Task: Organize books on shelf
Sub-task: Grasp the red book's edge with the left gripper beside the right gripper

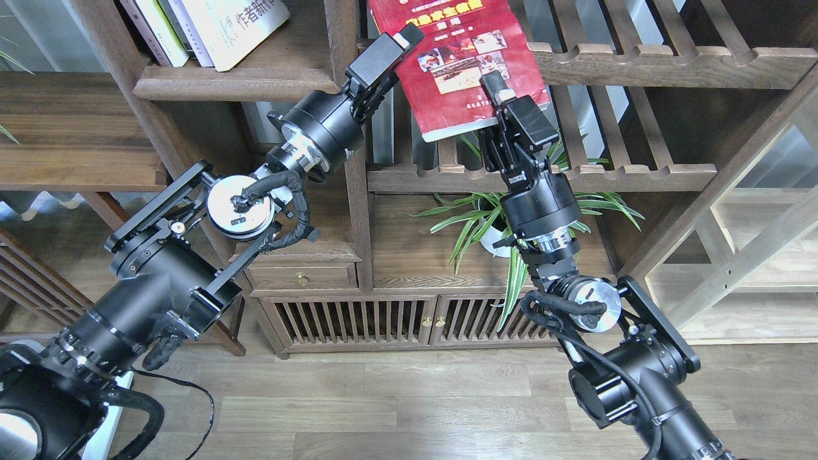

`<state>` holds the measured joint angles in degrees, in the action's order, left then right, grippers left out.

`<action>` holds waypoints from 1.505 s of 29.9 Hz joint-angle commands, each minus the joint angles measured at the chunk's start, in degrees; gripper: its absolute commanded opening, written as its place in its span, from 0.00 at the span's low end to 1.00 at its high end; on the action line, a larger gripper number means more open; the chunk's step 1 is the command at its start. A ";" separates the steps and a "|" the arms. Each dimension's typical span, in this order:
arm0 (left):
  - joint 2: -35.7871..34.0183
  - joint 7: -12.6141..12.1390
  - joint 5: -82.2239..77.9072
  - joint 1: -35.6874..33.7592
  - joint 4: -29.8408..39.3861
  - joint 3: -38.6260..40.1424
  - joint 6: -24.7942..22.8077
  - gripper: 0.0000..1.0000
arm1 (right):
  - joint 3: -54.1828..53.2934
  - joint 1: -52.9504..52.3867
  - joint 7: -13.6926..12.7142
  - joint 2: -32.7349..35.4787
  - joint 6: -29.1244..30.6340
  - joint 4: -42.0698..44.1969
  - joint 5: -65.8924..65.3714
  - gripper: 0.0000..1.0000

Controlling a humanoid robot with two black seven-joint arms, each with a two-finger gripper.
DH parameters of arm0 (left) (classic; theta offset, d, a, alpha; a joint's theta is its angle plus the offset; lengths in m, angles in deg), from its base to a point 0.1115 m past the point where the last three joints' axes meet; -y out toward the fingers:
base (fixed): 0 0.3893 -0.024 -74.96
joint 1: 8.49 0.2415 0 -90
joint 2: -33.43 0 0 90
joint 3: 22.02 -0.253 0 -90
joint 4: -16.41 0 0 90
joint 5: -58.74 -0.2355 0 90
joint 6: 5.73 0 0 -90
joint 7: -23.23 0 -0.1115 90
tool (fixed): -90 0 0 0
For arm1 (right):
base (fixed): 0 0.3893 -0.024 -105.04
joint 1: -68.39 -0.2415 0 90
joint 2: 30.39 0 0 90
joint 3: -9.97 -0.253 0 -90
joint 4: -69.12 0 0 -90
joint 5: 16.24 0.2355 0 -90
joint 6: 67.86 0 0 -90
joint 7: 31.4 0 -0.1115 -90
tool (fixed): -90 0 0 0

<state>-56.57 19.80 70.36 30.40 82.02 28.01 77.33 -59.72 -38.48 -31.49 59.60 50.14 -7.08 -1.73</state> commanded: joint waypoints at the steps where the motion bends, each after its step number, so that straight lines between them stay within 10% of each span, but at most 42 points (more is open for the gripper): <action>1: 0.00 0.09 0.85 -2.32 -2.49 -0.64 0.00 0.93 | 0.00 -0.10 0.00 0.00 0.00 0.00 0.00 0.04; 21: 0.00 -0.09 10.43 -6.55 -3.02 -6.79 -0.09 0.90 | -0.18 -0.18 0.00 0.00 0.00 0.00 0.00 0.04; 33: 0.00 -2.81 14.13 -6.81 -3.11 -6.79 -4.74 0.37 | -0.18 -0.18 0.00 0.00 0.00 0.00 0.00 0.04; 45: 0.00 -2.90 15.01 -6.81 -3.90 -6.53 -7.11 0.08 | -0.18 -0.18 0.00 0.00 0.00 0.00 0.00 0.04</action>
<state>-56.58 16.76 85.36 23.57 78.21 21.32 71.12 -59.90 -38.67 -31.44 59.61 50.14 -7.07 -1.72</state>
